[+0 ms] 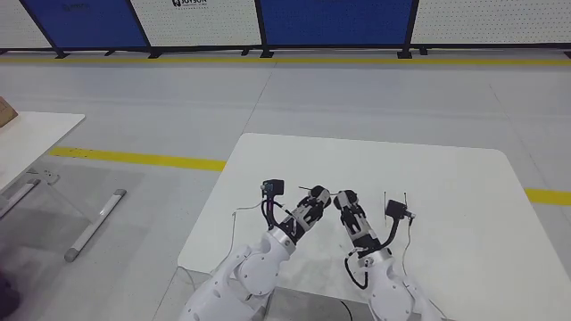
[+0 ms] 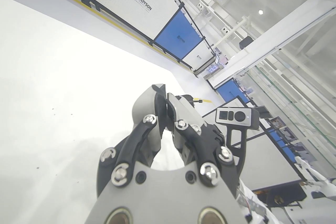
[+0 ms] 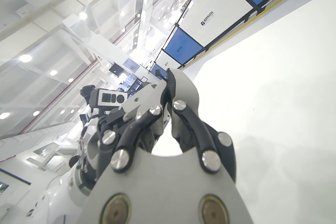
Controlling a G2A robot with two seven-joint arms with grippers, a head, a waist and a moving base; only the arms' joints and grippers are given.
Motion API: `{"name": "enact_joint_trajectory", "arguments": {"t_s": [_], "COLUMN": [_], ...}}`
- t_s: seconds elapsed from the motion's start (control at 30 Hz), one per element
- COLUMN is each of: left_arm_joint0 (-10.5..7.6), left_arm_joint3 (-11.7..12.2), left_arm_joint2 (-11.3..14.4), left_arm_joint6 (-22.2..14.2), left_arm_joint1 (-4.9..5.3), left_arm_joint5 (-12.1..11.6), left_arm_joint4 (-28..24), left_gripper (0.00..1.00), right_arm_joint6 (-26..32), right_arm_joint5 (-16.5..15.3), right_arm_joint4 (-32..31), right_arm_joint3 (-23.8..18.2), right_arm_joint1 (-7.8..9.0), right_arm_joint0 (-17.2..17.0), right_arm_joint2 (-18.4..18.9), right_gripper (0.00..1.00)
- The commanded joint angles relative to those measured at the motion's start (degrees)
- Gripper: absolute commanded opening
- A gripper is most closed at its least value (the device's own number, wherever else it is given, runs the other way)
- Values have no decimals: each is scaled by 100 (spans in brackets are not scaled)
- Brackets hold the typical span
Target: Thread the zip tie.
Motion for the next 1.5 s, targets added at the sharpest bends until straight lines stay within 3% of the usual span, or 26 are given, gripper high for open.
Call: {"name": "enact_joint_trajectory", "arguments": {"t_s": [0.0, 0.1, 0.13, 0.2, 0.33, 0.37, 0.47, 0.57, 0.93, 1.07, 1.1, 1.13, 1.47], "left_arm_joint0": [-9, -17, -18, -21, -25, -27, -32, -35, -15, -9, -9, -9, -18], "left_arm_joint3": [12, 19, 21, 23, 27, 29, 30, 20, -42, -57, -61, -62, -52], "left_arm_joint2": [0, 10, 12, 16, 23, 26, 35, 40, -15, -17, -15, -12, 9], "left_arm_joint6": [24, 50, 56, 67, 91, 98, 116, 134, 168, 164, 161, 157, 124], "left_arm_joint1": [-2, -6, -6, -8, -11, -12, -14, -16, -12, -10, -10, -10, -11], "left_arm_joint5": [23, 45, 50, 59, 76, 81, 95, 106, 128, 130, 135, 140, 164], "left_arm_joint4": [4, -10, -13, -17, -26, -26, -23, -25, -72, -47, -40, -36, -1], "left_gripper": [0, 0, 7, 8, 29, 44, 53, 51, 26, 15, 5, 2, 0], "right_arm_joint6": [-16, -24, -24, -25, -32, -33, -39, -71, -139, -152, -156, -159, -177], "right_arm_joint5": [2, 9, 14, 28, 46, 50, 65, 101, 172, 188, 185, 182, 177], "right_arm_joint4": [-10, -25, -28, -39, -61, -68, -85, -101, -108, -145, -146, -146, -147], "right_arm_joint3": [-6, -11, -12, -15, -22, -21, -21, -13, 15, 8, 8, 8, -16], "right_arm_joint1": [1, 3, 4, 4, 4, 4, 3, 1, 6, 6, 5, 5, -3], "right_arm_joint0": [-9, -20, -23, -25, -28, -27, -25, -20, -28, -36, -37, -38, -48], "right_arm_joint2": [8, 18, 20, 24, 26, 26, 26, 35, 121, 121, 120, 119, 103], "right_gripper": [0, 0, 0, 0, 0, 0, 0, 0, 0, 0, 0, 0, 0]}}
